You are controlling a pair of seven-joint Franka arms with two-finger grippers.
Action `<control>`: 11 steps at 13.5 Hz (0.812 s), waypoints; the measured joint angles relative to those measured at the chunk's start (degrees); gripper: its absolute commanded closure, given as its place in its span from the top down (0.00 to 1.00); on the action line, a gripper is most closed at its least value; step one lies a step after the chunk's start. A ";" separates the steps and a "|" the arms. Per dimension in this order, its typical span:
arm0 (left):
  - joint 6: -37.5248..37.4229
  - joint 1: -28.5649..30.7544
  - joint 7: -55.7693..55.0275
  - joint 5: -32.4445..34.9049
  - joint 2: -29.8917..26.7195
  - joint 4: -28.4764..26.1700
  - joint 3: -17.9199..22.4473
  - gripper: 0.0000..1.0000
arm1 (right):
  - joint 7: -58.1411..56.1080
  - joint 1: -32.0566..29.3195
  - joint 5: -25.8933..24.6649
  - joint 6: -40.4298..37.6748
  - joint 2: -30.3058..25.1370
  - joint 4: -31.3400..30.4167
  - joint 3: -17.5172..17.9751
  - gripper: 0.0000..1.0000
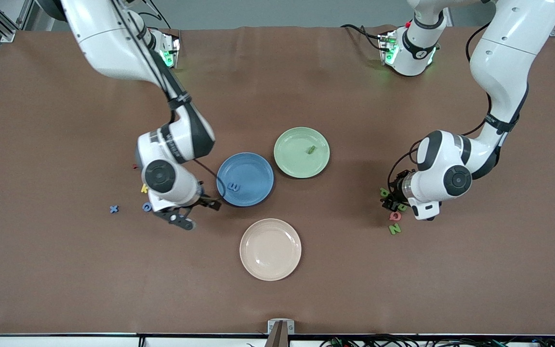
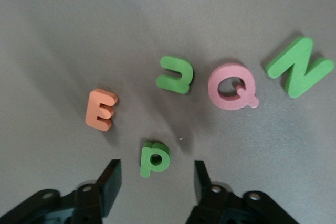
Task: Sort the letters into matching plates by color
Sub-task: 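Grasp the green p with the left gripper while the right gripper grasps the c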
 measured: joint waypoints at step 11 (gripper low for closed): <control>2.39 -0.02 -1.16 2.21 1.19 -1.16 -0.06 0.44 | -27.78 -15.06 -0.98 22.62 -2.56 -18.88 -0.17 0.96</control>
